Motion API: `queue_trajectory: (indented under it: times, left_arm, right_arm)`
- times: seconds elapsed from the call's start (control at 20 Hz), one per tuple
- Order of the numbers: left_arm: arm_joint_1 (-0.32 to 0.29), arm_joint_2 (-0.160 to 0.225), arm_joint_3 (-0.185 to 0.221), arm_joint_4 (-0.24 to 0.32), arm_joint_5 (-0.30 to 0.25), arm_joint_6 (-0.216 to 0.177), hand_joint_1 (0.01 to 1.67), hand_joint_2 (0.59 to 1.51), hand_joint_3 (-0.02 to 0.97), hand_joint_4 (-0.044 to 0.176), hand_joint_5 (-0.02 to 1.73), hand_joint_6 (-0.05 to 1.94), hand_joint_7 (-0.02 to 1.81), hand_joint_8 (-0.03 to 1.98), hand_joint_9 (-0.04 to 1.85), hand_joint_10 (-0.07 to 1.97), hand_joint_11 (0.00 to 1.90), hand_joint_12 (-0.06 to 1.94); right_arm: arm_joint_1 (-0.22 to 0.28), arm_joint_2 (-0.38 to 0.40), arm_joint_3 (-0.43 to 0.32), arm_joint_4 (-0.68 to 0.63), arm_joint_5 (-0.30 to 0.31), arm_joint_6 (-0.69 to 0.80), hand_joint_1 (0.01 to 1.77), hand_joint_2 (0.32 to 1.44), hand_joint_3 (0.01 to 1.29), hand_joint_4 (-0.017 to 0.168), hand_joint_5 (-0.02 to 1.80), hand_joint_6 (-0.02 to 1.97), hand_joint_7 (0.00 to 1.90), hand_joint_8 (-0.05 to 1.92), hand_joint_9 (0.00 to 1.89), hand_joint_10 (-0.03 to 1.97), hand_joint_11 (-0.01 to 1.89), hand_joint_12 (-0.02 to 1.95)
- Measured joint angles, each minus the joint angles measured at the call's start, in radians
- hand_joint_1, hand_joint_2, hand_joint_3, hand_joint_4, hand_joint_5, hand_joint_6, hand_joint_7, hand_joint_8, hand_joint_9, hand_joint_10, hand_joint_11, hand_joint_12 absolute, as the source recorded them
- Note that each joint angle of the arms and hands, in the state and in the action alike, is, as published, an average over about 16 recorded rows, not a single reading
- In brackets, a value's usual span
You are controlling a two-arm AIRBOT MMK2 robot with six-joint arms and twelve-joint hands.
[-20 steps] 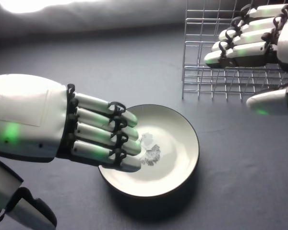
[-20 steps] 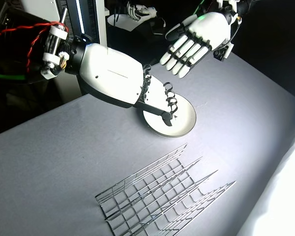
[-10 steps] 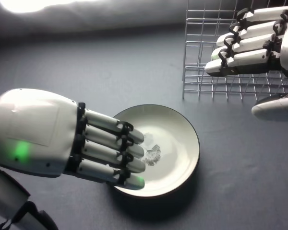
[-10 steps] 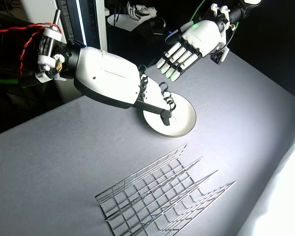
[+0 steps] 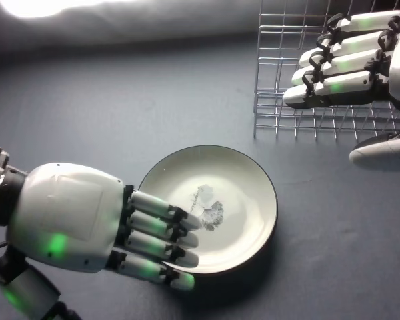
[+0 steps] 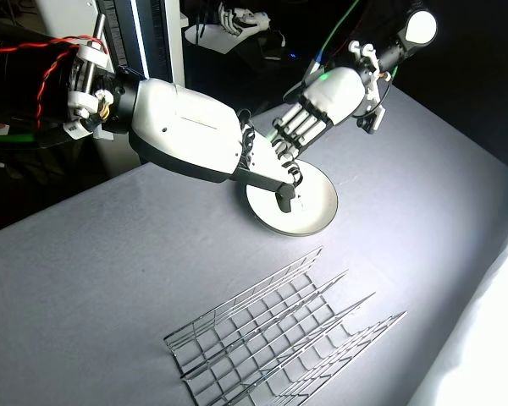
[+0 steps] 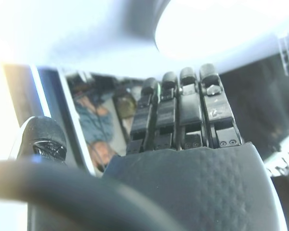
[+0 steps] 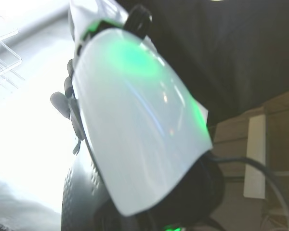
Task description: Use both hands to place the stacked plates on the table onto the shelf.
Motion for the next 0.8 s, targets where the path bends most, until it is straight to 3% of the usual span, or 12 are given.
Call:
queue_trajectory:
  times: [0.15, 0.35, 0.55, 0.8]
  left_arm:
    - [0.021, -0.032, 0.028, -0.005, 0.029, 0.023, 0.02, 1.155, 0.003, 0.006, 0.13, 0.0, 0.14, -0.01, 0.13, 0.01, 0.05, 0.19]
    - [0.023, -0.072, 0.075, -0.008, 0.066, 0.015, 0.02, 1.157, 0.003, 0.007, 0.13, 0.0, 0.14, -0.01, 0.13, 0.01, 0.05, 0.18]
    - [0.008, -0.107, 0.128, 0.006, 0.088, -0.028, 0.02, 1.159, 0.003, 0.006, 0.13, 0.0, 0.15, -0.01, 0.14, 0.01, 0.06, 0.18]
    - [-0.016, -0.135, 0.192, 0.043, 0.078, -0.106, 0.02, 1.159, 0.003, 0.005, 0.13, 0.0, 0.16, -0.01, 0.15, 0.01, 0.07, 0.18]
  right_arm:
    - [0.0, 0.0, 0.0, -0.004, 0.008, -0.003, 0.01, 1.37, 0.01, 0.005, 0.24, 0.03, 0.25, 0.02, 0.22, 0.03, 0.02, 0.82]
    - [-0.001, 0.0, 0.0, -0.008, 0.02, -0.006, 0.01, 1.38, 0.01, 0.005, 0.24, 0.03, 0.26, 0.02, 0.23, 0.03, 0.02, 0.85]
    - [-0.001, 0.0, 0.0, -0.011, 0.029, -0.008, 0.01, 1.38, 0.01, 0.005, 0.23, 0.03, 0.26, 0.02, 0.23, 0.03, 0.02, 0.85]
    - [-0.004, 0.002, 0.0, -0.013, 0.036, -0.011, 0.01, 1.39, 0.01, 0.005, 0.24, 0.03, 0.26, 0.02, 0.23, 0.02, 0.02, 0.86]
